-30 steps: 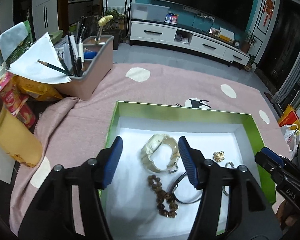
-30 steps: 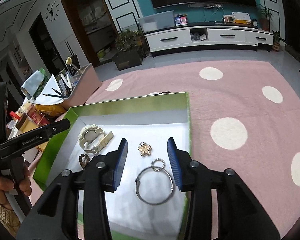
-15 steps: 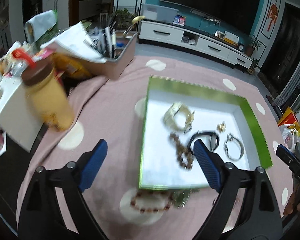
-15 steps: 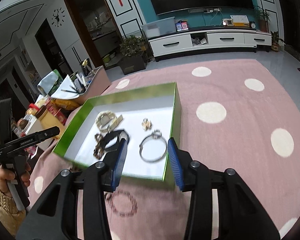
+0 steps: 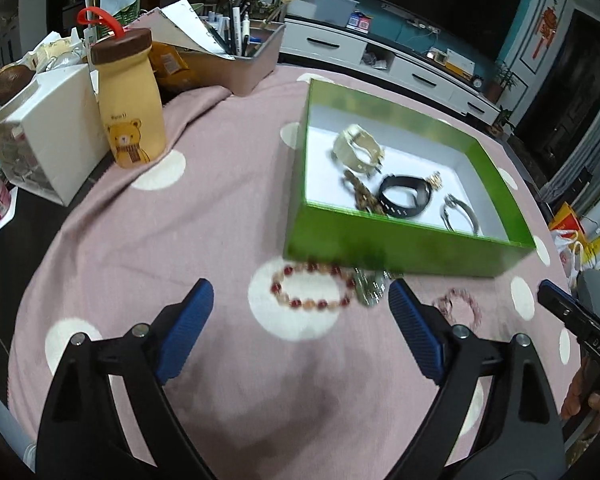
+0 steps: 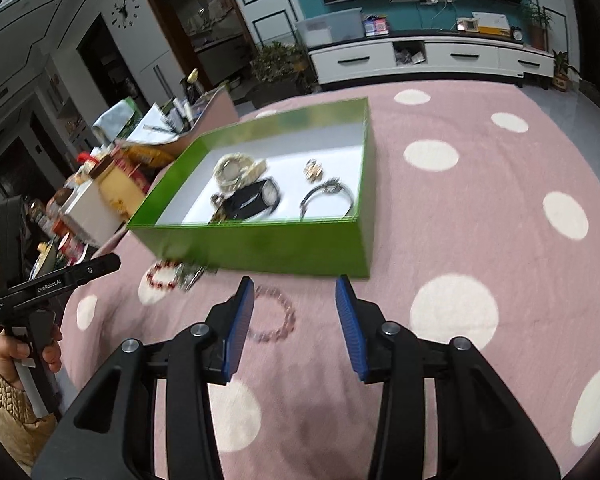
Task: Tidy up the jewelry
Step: 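Withdraw both open grippers from the green box toward the jewelry left on the table, then grasp the green jade pendant with the left gripper while the right grasps the small dark ring, then carry the jade pendant into the box and open the left gripper while the right releases the ring there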
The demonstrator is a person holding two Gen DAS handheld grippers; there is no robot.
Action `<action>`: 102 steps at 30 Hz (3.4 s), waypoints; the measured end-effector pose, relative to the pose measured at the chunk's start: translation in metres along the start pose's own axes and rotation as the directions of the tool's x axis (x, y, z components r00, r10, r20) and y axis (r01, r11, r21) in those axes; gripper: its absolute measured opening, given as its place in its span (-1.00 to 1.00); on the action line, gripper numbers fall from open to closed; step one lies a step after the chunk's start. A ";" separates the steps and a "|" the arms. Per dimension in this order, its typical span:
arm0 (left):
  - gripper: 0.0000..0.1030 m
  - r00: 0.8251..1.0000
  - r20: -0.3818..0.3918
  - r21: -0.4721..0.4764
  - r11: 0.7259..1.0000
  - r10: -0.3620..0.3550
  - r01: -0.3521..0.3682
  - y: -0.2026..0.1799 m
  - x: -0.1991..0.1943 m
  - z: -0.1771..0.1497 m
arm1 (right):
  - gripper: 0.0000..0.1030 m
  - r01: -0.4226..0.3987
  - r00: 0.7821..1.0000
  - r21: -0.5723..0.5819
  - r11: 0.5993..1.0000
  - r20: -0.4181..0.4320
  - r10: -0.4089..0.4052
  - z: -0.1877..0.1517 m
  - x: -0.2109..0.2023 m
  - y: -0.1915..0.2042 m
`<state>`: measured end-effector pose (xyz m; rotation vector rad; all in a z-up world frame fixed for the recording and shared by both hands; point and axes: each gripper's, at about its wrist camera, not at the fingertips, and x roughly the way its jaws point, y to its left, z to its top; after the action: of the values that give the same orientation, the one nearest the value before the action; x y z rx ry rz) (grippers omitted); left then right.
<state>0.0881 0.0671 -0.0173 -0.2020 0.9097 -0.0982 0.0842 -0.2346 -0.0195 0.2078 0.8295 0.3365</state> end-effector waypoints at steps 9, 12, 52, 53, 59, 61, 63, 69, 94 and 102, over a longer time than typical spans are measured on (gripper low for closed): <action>0.75 0.998 -0.038 0.052 0.998 -0.046 0.048 -0.012 0.001 -0.037 | -0.17 -0.024 0.997 -0.096 0.995 -0.078 0.016 -0.030 0.017 0.029; 0.75 0.997 -0.061 0.052 0.997 -0.054 0.058 -0.012 0.007 -0.044 | -0.17 -0.001 0.996 -0.088 0.996 -0.089 -0.007 -0.034 0.024 0.026; -0.77 0.997 0.021 0.216 0.974 -0.077 0.071 -0.055 0.060 -0.007 | -0.34 -0.052 0.993 -0.179 0.983 -0.109 0.033 -0.015 0.070 0.050; -0.77 0.996 0.027 0.208 0.975 -0.080 0.073 -0.053 0.057 -0.007 | -0.38 -0.053 0.993 -0.180 0.982 -0.110 0.033 -0.015 0.071 0.050; -0.77 0.992 0.060 0.162 0.982 -0.110 0.099 -0.039 0.034 -0.007 | -0.45 -0.054 0.993 -0.186 0.981 -0.117 0.032 -0.015 0.078 0.054; -0.77 0.991 0.060 0.152 0.983 -0.115 0.105 -0.035 0.030 -0.009 | -0.47 -0.051 0.992 -0.186 0.981 -0.121 0.028 -0.014 0.081 0.055; -0.77 0.991 0.060 0.145 0.983 -0.120 0.110 -0.032 0.029 -0.010 | -0.54 -0.050 0.992 -0.188 0.981 -0.123 0.027 -0.013 0.085 0.058; -0.77 0.988 0.063 0.127 0.983 -0.142 0.134 -0.026 0.024 -0.011 | -0.88 0.004 0.994 -0.246 0.969 -0.105 -0.031 -0.012 0.089 0.067; -0.77 0.966 0.172 0.053 0.981 -0.195 0.188 -0.005 -0.027 0.027 | -0.92 0.002 0.994 -0.231 0.973 0.111 0.024 0.025 0.015 0.061; -0.77 0.961 0.207 0.094 0.982 -0.183 0.167 -0.019 -0.033 0.057 | -0.92 0.029 0.987 -0.204 0.979 0.161 0.005 0.047 0.005 0.046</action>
<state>0.1133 0.0618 0.0465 -0.2177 0.6702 -0.2700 0.1131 -0.1928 0.0221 0.0358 0.6317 0.3866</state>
